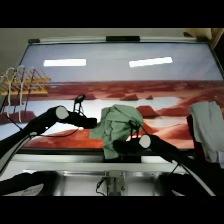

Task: Fold the shirts.

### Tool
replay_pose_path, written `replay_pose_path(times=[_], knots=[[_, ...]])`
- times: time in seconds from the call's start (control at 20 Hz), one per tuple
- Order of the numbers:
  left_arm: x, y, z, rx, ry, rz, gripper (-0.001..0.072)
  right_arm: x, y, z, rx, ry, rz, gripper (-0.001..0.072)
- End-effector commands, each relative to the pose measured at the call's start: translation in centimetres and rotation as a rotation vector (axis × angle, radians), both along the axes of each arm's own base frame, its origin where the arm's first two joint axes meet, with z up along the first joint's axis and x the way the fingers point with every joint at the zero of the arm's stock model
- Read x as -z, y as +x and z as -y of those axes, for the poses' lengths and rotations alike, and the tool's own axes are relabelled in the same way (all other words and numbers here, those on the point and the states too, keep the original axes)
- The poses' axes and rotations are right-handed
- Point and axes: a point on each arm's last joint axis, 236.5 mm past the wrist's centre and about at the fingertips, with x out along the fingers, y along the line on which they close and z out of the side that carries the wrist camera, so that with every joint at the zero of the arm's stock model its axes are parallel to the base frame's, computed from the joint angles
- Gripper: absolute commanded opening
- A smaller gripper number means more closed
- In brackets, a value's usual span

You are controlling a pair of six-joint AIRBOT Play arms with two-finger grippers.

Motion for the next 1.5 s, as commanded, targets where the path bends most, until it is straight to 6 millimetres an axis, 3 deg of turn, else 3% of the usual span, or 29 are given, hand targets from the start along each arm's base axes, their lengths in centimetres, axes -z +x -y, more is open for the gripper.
replay_pose_path(times=[0.0,0.25,0.35,0.45,0.5,0.6,0.7,0.75,0.85,0.9,0.95,1.1,1.25,1.35,1.45], knots=[[-3.3,1.6,-0.6,0.005,-0.019,0.093,0.0029,-2.8,0.2,0.8,-0.122,-0.009,0.127,0.0071],[-6.0,2.0,-6.9,0.044,0.133,0.151,0.0027,-5.6,-0.7,6.1,-0.210,-0.135,0.198,0.0071],[-9.7,3.0,-8.1,0.020,0.121,0.260,0.0027,-7.4,-0.4,8.4,-0.237,-0.189,0.251,0.0070],[-15.7,4.1,-8.3,0.006,0.094,0.427,0.0027,-11.7,2.0,11.0,-0.225,-0.261,0.399,0.0071],[-19.2,4.4,-8.3,-0.001,0.075,0.517,0.0027,-14.7,3.7,12.6,-0.198,-0.304,0.493,0.0071],[-27.9,4.4,-8.7,-0.024,0.038,0.721,0.0027,-23.1,7.1,16.3,-0.103,-0.396,0.738,0.0071],[-38.0,3.1,-9.3,-0.057,-0.017,0.949,0.0027,-34.4,9.1,20.2,0.027,-0.471,1.062,0.0071],[-43.5,1.8,-9.8,-0.083,-0.057,1.076,0.0027,-40.6,9.0,22.1,0.113,-0.486,1.230,0.0071],[-52.9,-1.5,-11.4,-0.151,-0.127,1.298,0.0027,-50.7,6.9,24.5,0.255,-0.452,1.492,0.0071],[-56.6,-3.3,-12.6,-0.201,-0.154,1.381,0.0027,-54.2,5.5,25.3,0.304,-0.420,1.572,0.0071],[-59.1,-4.9,-13.7,-0.241,-0.171,1.436,0.0027,-56.4,4.3,25.9,0.337,-0.390,1.622,0.0071],[-64.4,-9.8,-15.1,-0.289,-0.276,1.557,0.0027,-60.3,1.8,25.8,0.375,-0.274,1.708,0.0071],[-66.2,-12.2,-15.2,-0.291,-0.355,1.608,0.0028,-62.7,0.9,23.3,0.363,-0.104,1.779,0.0071],[-67.1,-12.5,-15.5,-0.308,-0.372,1.643,0.0028,-61.4,2.0,22.6,0.334,-0.122,1.727,0.0071],[-68.7,-12.4,-17.1,-0.369,-0.333,1.737,0.0027,-58.2,3.8,23.2,0.300,-0.241,1.617,0.0071]])
